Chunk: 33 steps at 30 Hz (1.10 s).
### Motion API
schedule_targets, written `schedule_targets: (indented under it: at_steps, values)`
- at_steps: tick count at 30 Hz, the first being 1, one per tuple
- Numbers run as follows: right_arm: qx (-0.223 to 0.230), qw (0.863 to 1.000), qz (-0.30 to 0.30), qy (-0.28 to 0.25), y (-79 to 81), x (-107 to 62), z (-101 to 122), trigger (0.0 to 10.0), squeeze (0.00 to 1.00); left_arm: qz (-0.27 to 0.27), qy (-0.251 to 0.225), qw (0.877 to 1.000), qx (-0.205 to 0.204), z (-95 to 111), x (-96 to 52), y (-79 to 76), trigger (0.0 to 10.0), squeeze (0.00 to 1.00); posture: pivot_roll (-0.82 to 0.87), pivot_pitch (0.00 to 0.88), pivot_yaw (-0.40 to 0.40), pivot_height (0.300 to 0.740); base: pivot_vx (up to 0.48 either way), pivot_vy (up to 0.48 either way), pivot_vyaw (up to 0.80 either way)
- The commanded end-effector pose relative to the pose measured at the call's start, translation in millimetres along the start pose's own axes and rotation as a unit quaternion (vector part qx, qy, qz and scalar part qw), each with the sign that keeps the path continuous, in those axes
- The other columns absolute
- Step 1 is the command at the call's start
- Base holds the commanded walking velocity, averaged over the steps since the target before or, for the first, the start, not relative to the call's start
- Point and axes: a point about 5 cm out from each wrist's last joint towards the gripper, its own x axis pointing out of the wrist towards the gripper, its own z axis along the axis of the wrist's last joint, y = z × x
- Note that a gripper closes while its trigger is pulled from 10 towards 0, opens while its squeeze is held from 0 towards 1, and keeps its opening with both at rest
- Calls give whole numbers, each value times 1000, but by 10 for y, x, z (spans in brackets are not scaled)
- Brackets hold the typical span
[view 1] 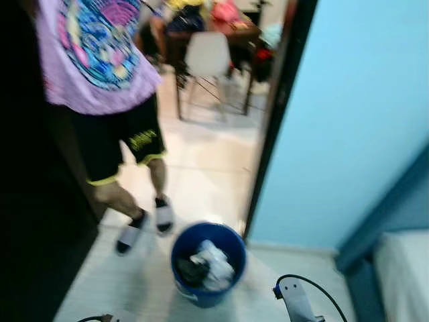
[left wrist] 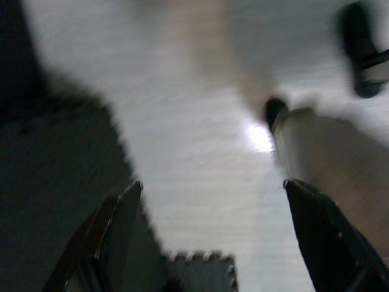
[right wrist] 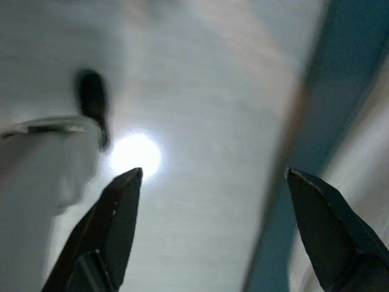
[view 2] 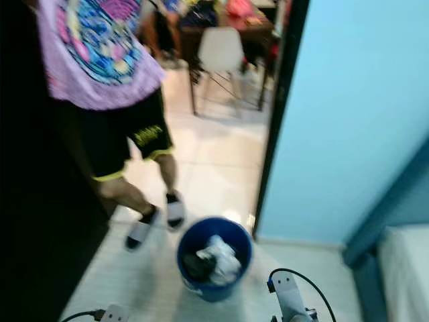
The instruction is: Clean up the room
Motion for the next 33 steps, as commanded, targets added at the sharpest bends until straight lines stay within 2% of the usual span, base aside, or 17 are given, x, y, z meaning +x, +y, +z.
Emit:
schedule_targets:
  at_steps: [1, 4, 6, 11, 12, 19, 33]
  values:
    - [12, 1000, 6, -6, 50, 0, 43, 10000, 0, 1, 13, 1000, 5, -70, -6, 20, 10000, 0, 26, 83, -35, 740, -341, 0, -756]
    - [18, 1000, -1, -19, 13, 1, 126, 10000, 0, 0, 9, 1000, 2, -49, -4, 8, 10000, 0, 27, 81, -36, 740, 0, 0, -750]
    - [21, 999, -12, -34, -77, -2, 231, 10000, 0, -1, 6, 1000, 2, -33, -2, -1, 10000, 0, 26, 79, -36, 740, 0, 0, -750]
    - [26, 998, -20, -45, -125, -7, 322, 10000, 0, -3, 5, 1000, 4, -29, -2, -7, 10000, 0, 25, 76, -35, 740, 0, 0, -750]
    - [29, 998, -26, -52, -136, -12, 394, 10000, 0, -4, 4, 1000, 6, -32, -3, -9, 10000, 0, 27, 76, -36, 740, 0, 0, -750]
    - [34, 997, -34, -60, -132, -19, 482, 10000, 0, -9, 4, 1000, 12, -55, -6, -10, 10000, 0, 27, 77, -37, 740, 0, 0, -746]
    - [34, 997, -41, -58, -116, -19, 490, 10000, 0, -22, -8, 1000, 15, -4, -3, -55, 10000, 0, 26, 79, -34, 740, 0, 0, -744]
